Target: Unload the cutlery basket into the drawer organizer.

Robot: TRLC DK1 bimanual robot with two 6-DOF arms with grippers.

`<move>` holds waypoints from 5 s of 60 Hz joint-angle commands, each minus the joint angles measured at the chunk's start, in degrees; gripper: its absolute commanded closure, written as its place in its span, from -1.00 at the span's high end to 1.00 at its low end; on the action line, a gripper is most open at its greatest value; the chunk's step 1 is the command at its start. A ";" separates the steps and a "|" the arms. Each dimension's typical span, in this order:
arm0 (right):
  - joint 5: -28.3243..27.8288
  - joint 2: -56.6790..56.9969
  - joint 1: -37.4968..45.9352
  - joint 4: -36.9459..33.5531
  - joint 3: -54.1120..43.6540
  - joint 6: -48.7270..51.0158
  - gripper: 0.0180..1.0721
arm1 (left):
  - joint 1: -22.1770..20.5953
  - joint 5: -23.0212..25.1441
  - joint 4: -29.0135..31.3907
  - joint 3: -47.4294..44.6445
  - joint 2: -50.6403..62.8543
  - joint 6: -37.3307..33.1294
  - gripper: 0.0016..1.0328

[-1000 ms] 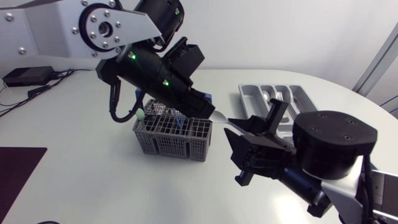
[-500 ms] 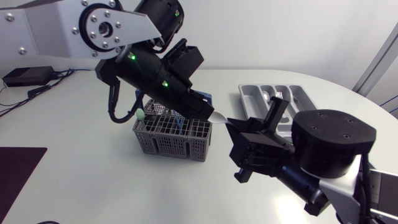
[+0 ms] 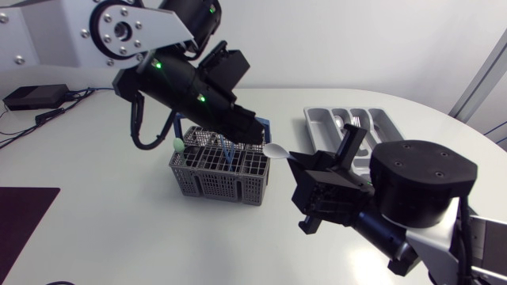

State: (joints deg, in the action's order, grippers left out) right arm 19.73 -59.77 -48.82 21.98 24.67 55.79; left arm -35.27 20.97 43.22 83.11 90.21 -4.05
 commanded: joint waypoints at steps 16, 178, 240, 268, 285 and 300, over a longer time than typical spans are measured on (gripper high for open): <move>-7.68 8.53 5.49 -9.76 -2.17 -0.51 -0.89 | 10.04 -0.14 -4.11 4.34 -4.87 -2.10 0.09; -54.79 -17.31 71.76 -46.41 12.86 42.12 0.86 | 12.77 -19.57 -44.98 -41.80 -13.31 -64.94 -0.11; -55.59 -14.32 71.84 -46.50 9.88 41.94 0.86 | 12.24 -21.50 -48.06 -41.19 -8.92 -65.29 -0.94; -55.50 -14.68 71.58 -45.53 8.82 41.86 0.86 | 12.15 -21.67 -48.14 -42.59 -12.34 -64.41 -0.94; -55.50 -14.41 71.49 -45.53 8.65 41.68 0.86 | 12.33 -21.67 -48.85 -43.03 -14.45 -62.74 -0.94; -55.50 -13.71 71.49 -45.80 8.29 41.77 0.86 | 12.33 -21.24 -48.32 -44.18 -21.57 -59.14 -0.94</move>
State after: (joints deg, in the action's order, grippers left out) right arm -35.40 -74.30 23.29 -23.81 34.63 97.93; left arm -22.94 -0.27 -4.99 40.73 71.00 -65.08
